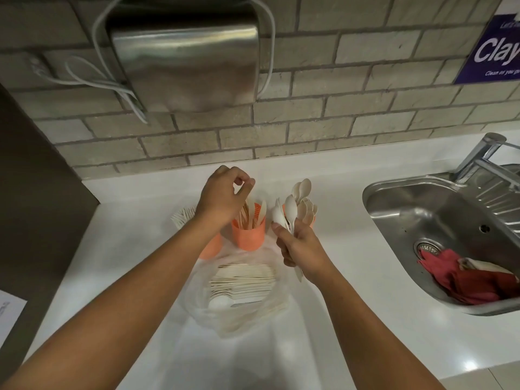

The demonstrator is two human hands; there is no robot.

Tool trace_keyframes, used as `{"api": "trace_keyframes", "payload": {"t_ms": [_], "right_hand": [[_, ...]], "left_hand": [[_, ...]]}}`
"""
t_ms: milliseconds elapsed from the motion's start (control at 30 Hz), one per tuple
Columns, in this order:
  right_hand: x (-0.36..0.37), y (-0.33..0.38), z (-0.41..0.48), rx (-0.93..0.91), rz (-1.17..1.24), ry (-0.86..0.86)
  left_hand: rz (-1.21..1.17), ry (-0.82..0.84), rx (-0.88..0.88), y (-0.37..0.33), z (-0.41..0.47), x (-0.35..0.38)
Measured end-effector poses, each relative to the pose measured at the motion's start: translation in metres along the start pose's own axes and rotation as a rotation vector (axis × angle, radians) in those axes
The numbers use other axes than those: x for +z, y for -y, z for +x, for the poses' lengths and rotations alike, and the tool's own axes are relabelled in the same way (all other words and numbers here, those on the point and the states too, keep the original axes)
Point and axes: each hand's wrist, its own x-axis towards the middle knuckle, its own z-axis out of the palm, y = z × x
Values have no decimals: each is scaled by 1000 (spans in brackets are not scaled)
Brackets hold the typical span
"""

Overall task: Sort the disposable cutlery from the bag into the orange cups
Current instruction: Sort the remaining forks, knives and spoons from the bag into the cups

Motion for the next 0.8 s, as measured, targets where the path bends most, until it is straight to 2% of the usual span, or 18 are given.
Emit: {"api": "trace_keyframes", "payload": {"t_ms": [100,167,233,367,467,567,800], "right_hand": [[3,-1,0,67,160,25],[6,-1,1,112,299,84],[9,-3,3,128,324,76],[21,-13,0,14,26,-38],[32,-20,-5,-146,-146,-36],[38,-29,-6,-235,-206,-70],[41,-44,-8,-199,-189,-168]], "left_hand": [[-214,-8,-97,-21,-26,1],[-282,54,-188,-26,-46,5],[-331,127,-272,-25,-63,13],[-549,201,-402,-17,-85,35],[-671,181,-470,-6,-94,45],[-751,162,-517,2,-97,49],[-770,146,-530,5,-103,54]]}}
